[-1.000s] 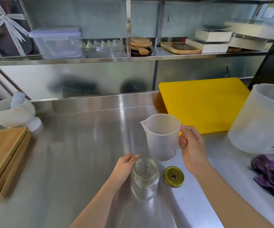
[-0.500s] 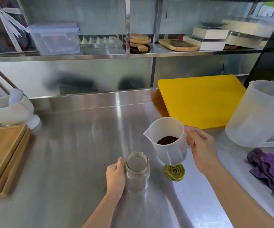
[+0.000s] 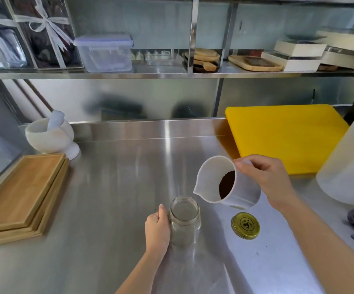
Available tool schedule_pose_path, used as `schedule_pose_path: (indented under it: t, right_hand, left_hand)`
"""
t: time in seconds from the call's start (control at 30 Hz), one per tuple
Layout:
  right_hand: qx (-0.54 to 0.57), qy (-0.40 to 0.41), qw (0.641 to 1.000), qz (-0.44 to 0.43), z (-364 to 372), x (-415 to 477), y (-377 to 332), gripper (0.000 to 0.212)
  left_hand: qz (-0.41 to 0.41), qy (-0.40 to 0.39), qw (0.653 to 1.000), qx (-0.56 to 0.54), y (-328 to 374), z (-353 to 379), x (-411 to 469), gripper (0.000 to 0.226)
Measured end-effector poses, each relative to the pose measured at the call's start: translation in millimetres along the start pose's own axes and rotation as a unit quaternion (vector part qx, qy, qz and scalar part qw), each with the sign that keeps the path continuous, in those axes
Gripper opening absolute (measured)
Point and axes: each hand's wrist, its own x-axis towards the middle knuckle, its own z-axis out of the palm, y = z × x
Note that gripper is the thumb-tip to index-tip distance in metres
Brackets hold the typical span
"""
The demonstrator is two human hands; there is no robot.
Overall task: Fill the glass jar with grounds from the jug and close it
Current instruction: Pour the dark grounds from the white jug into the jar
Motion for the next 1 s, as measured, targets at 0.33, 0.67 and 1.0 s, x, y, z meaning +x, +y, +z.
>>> schedule_pose_path:
  t: [0.33, 0.67, 1.0]
  right_hand:
    - [-0.216, -0.081, 0.972, -0.046, 14, 18, -18, 0.007]
    - [-0.285, -0.138, 0.944, -0.088, 30, 26, -34, 0.010]
    - [-0.325, -0.141, 0.926, -0.127, 42, 24, -39, 0.014]
  left_hand:
    - [0.013, 0.034, 0.999, 0.025, 3, 4, -4, 0.057]
    - [0.017, 0.040, 0.998, 0.034, 4, 4, -5, 0.063]
    - [0.007, 0.038, 0.998, 0.048, 6, 3, -8, 0.057]
